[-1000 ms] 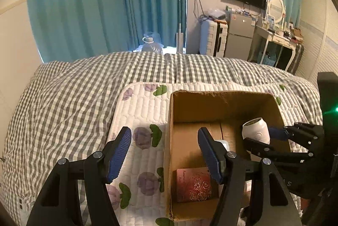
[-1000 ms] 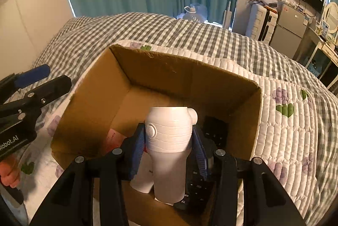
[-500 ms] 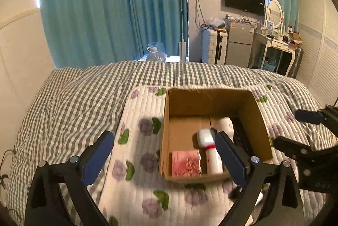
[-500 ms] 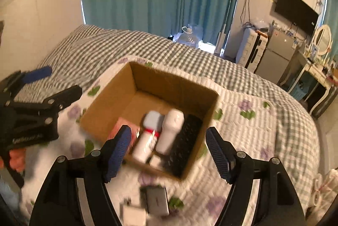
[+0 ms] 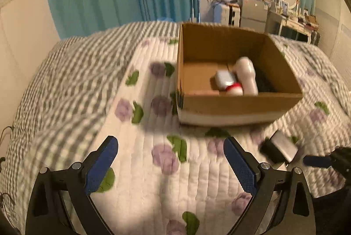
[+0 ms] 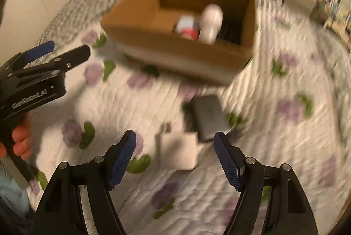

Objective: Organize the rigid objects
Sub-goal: 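Grasp the white charger with the right gripper while the left grasps the grey power bank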

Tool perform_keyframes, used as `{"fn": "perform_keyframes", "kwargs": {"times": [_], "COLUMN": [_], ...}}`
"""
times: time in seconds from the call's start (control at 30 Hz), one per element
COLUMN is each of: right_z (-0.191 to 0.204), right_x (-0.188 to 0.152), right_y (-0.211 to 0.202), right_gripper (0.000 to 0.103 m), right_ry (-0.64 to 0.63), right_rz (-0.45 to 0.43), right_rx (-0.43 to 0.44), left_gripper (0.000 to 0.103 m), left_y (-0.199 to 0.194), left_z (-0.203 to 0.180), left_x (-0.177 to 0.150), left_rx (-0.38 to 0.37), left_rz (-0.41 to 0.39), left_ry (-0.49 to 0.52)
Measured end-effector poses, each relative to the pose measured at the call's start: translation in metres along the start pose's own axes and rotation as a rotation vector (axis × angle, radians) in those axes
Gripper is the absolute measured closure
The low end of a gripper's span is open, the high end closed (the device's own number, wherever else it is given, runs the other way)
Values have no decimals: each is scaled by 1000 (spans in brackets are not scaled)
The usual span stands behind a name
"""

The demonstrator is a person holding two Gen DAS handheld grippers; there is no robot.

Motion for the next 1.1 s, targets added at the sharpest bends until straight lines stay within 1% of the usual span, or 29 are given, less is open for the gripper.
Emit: {"fn": "perform_keyframes", "kwargs": {"times": [0.03,0.13,0.27,0.3,0.37,0.4,0.43,0.5,0.63,0.77,1.0,1.1], "right_z": [-2,-9,-10,-9,-8,-8,-8,-7,-3,4,18,21], "right_x": [-3,-11,-11,-11,-12,-12,-13,-15,-17,-17,-22,-20], "right_y": [11,42,58,60,66,69,70,71,72,65,39,20], "right_gripper": [30,30,30,32,40,47,51,53,53,53,53,53], "right_ry": [24,59,67,67,60,56,53,46,30,21,-30,-46], "right_rz": [34,122,157,161,175,183,189,186,176,147,68,32], "right_rx": [11,-49,-68,-72,-89,-94,-101,-115,-127,-120,-92,-76], "left_gripper": [4,5,5,5,5,5,4,5,4,4,4,4], "left_y": [3,9,11,11,11,10,10,11,13,15,13,11], "left_z": [-1,-4,-2,-2,0,0,0,0,-2,-3,-5,-10], "left_x": [-4,-8,-10,-10,-10,-10,-10,-10,-12,-14,-13,-11], "left_rx": [0,2,2,0,-2,-1,0,2,9,16,24,27], "left_rz": [4,9,7,9,14,16,16,17,44,63,82,83], "left_ry": [8,24,29,28,20,17,16,20,33,40,45,54]}}
Point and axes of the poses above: each gripper's, at about its wrist camera, not at the fingertips, and y roughly the way its jaws point, z to its left, x to its top, the point moved 2 cm from there along y, roughly the way its jaws point, and after that the axes turned 7 degrees about x, right-handed, at the moved point
